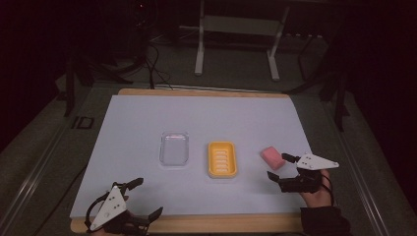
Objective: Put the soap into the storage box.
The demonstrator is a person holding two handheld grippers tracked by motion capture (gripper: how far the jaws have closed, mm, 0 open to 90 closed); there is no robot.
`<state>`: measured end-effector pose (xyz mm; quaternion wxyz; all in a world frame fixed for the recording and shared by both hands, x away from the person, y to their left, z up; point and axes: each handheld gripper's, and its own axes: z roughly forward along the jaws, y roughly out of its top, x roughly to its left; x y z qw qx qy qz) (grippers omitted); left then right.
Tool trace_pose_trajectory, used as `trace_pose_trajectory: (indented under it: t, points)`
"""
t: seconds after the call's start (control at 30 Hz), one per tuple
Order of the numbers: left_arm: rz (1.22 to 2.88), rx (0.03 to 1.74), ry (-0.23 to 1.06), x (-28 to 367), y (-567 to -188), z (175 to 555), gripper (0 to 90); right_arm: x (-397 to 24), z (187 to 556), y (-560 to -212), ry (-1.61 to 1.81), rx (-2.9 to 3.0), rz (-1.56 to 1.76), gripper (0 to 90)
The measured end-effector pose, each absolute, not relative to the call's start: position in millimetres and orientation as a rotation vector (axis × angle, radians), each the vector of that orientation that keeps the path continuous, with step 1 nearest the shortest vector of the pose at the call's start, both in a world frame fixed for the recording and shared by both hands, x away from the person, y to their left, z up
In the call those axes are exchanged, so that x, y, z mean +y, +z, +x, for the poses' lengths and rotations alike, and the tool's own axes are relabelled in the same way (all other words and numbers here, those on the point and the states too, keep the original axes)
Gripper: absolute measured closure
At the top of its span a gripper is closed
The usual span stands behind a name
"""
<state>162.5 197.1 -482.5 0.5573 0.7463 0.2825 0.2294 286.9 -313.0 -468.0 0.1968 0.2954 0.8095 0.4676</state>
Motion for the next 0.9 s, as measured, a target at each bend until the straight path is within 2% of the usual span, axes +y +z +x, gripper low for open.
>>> trace_pose_trajectory:
  t: [0.33, 0.9]
  points:
    - [1.763, 0.668, 0.544, 197.3, -482.5, 162.6, 0.6, -304.7, 285.8, -469.8, 1.243, 2.278, 0.749, 12.8]
    - [1.776, 0.673, 0.548, 196.1, -483.3, 162.7, 0.6, -307.2, 302.6, -464.2, 1.013, 2.201, 0.924, 13.0]
